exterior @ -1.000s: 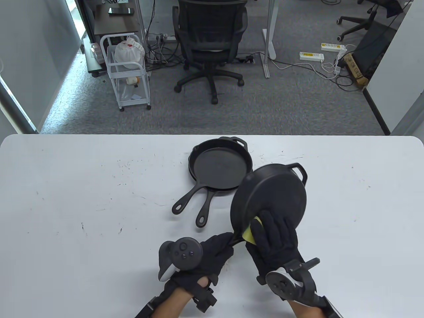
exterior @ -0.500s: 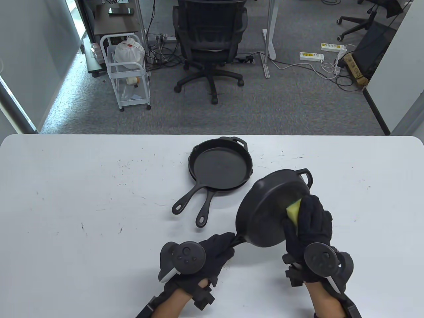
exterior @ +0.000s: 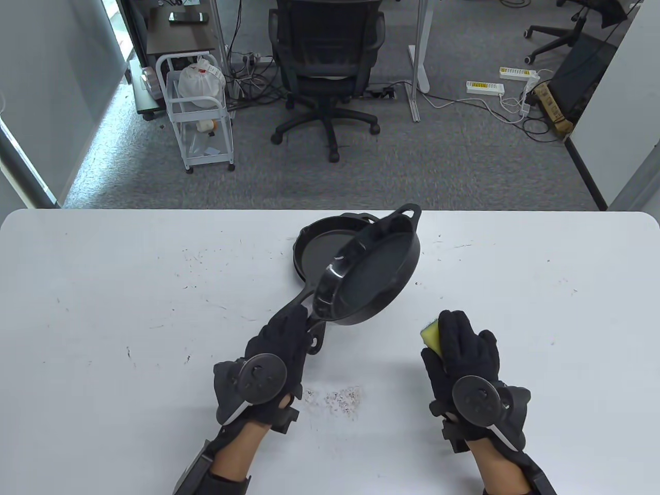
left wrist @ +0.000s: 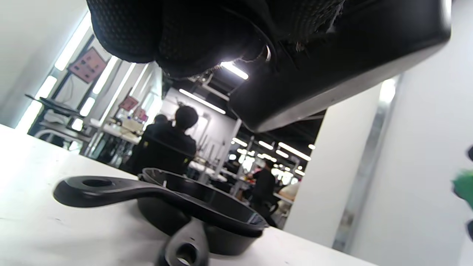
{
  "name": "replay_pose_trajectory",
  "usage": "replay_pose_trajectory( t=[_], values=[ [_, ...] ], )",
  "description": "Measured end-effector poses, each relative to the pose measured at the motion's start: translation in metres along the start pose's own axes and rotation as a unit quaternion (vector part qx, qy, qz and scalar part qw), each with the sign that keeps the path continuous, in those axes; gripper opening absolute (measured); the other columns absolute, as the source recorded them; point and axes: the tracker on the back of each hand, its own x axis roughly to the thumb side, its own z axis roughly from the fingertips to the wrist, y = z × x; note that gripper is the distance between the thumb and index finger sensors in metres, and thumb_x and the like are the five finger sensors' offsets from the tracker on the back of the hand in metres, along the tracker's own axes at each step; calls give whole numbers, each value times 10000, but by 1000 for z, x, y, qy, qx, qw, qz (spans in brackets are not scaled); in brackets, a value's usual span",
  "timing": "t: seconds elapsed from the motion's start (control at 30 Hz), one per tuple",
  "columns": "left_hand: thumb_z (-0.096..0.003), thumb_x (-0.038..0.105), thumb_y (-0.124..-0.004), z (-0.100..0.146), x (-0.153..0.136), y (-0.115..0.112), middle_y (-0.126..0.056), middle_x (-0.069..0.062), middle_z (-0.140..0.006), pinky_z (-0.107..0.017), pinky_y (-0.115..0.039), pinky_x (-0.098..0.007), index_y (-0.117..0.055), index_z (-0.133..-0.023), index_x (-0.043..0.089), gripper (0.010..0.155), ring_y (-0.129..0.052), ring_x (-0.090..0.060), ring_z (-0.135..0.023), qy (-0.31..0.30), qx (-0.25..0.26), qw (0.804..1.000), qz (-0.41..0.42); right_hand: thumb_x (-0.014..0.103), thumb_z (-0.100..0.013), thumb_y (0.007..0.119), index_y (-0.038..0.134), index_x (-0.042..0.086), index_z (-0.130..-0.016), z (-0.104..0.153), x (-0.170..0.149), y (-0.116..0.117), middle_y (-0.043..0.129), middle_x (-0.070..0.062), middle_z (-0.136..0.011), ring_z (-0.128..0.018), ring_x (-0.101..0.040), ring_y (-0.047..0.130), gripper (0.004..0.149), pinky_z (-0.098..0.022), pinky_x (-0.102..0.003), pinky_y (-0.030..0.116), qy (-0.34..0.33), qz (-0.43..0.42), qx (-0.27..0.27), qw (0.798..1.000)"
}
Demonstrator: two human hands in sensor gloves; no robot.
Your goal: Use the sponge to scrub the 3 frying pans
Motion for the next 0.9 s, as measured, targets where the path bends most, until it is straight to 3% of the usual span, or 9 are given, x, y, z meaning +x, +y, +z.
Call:
replay_pose_trajectory(
  t=[0.07,0.2,0.43,0.7,0.9],
  values=[
    [-589,384,-648,-15,-7,3,-785,-106,-951,-626,-767,-521,-649,-1132,128,600,-916,-217,-628,15,-8,1000,-2,509,-458,738,360,367,-1059,0,0,1,529,-38,-1141,-887,-309,798,724,-750,-610,486,-2,-1,2,1000],
    [-554,387,-715,-48,-15,1,-817,-98,-935,-605,-786,-527,-700,-1110,152,604,-937,-216,-606,41,-32,997,-53,510,-457,738,364,366,-1059,0,2,1,534,-39,-1141,-885,-309,802,723,-748,-611,488,-6,-1,6,1000],
    [-522,372,-789,-102,-37,-34,-822,-92,-937,-625,-774,-539,-719,-1091,165,610,-941,-230,-626,83,-96,991,-49,512,-457,736,366,366,-1059,0,1,1,536,-41,-1140,-885,-309,805,721,-749,-611,488,-7,-9,10,1000],
    [-513,377,-802,-122,-56,-73,-829,-72,-941,-653,-756,-547,-729,-1085,189,606,-944,-229,-642,97,-136,983,-81,513,-456,734,364,365,-1059,-1,-2,1,534,-40,-1142,-888,-309,803,723,-751,-612,483,0,-13,14,1000],
    [-516,403,-798,-121,-68,-87,-838,-44,-945,-669,-751,-537,-736,-1081,223,597,-945,-217,-661,97,-157,977,-105,514,-457,732,361,364,-1060,-1,-1,1,535,-40,-1143,-890,-308,803,724,-751,-613,481,-2,-3,15,1000]
  ],
)
